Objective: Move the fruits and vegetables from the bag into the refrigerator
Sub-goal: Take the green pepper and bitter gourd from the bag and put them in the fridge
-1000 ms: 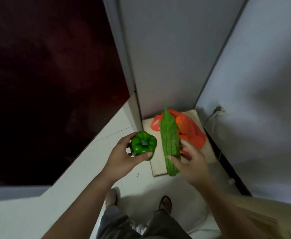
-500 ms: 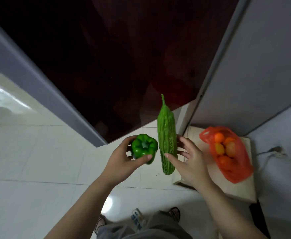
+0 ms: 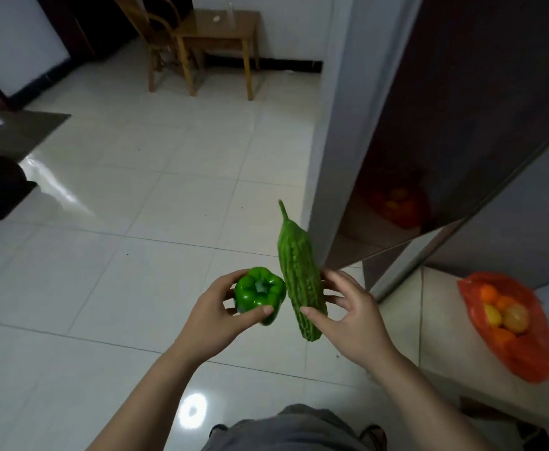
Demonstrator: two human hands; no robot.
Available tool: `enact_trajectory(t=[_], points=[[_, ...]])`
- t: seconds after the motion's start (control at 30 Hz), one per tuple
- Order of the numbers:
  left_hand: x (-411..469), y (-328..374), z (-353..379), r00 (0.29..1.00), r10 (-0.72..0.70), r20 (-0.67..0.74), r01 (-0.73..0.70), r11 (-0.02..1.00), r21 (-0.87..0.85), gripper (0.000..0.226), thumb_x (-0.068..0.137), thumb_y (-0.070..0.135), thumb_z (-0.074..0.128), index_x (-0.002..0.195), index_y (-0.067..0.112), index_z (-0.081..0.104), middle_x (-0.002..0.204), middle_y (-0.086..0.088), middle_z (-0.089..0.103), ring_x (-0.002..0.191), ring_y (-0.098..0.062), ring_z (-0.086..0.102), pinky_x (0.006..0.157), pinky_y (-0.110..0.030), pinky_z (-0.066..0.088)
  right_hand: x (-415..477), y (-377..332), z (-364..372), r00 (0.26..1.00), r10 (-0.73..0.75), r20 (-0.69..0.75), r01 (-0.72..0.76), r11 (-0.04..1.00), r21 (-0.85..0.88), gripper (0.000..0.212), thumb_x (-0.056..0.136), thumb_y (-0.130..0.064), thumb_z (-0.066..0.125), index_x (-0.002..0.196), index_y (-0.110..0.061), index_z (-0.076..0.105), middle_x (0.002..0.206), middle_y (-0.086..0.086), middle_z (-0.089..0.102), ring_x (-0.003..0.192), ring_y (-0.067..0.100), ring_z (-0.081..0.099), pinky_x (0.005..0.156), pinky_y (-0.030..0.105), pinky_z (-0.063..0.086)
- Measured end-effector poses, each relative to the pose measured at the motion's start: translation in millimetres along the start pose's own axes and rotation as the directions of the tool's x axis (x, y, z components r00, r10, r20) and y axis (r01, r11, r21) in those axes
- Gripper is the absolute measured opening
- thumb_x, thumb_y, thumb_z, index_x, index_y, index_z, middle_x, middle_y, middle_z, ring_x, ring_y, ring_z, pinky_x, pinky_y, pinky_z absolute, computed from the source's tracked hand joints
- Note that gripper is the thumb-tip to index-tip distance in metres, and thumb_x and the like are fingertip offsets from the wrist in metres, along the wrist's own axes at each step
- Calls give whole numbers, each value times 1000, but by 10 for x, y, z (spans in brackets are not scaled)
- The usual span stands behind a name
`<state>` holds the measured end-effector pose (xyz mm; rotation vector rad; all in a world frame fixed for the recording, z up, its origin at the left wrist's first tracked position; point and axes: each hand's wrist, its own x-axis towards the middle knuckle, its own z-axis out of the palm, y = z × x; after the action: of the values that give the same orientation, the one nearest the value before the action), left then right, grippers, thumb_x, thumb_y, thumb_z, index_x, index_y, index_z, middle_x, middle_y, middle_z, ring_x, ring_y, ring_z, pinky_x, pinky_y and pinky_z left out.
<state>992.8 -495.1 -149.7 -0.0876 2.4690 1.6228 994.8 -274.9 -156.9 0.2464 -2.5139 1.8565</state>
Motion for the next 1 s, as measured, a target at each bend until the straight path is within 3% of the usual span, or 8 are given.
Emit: enact_trajectory(t=[0.17, 0.37, 0.5, 0.8, 1.0], points=[[-12, -274, -933, 996, -20, -89, 15, 998, -65, 62, 66, 35, 81, 122, 28, 55, 115, 10, 62, 102, -4, 60, 69, -7, 48, 329, -378, 981, 998, -41, 56, 39, 999, 30, 56, 73, -10, 77, 114, -41, 55, 110, -17, 61, 102, 4, 60, 85, 19, 50], [204, -472, -1861, 961, -37, -274, 21, 998, -61, 62, 67, 34, 80, 123, 26, 55, 114, 11, 62, 98, -1, 58, 62, 0, 42, 955, -659, 1881, 993, -24, 115, 7, 989, 148, 55, 73, -11, 77, 113, -41, 54, 110, -10, 64, 103, 9, 61, 85, 28, 53], [471, -610, -2211, 959, -54, -278, 37, 997, -64, 62, 68, 31, 80, 124, 26, 54, 115, 10, 61, 99, 1, 57, 61, 1, 42, 1322, -572, 2154, 991, 24, 129, -44, 988, 150, 53, 73, -10, 77, 113, -38, 56, 110, -11, 64, 102, 9, 61, 87, 32, 54], [1899, -605, -2492, 985, -41, -168, 35, 999, -36, 69, 64, 34, 83, 126, 25, 53, 119, 8, 60, 103, -3, 59, 69, -9, 50, 2587, -177, 2248, 997, 75, -7, -73, 991, 115, 58, 72, -7, 78, 108, -45, 53, 109, -12, 62, 101, 7, 60, 84, 25, 51], [2945, -364, -2771, 987, -48, -154, 47, 999, -11, 66, 66, 31, 82, 125, 24, 53, 117, 8, 61, 100, 0, 58, 64, -4, 46, 3790, -159, 2307, 999, 35, -18, -35, 999, 10, 58, 71, -13, 78, 112, -44, 51, 110, -21, 57, 97, -2, 56, 84, 20, 48]])
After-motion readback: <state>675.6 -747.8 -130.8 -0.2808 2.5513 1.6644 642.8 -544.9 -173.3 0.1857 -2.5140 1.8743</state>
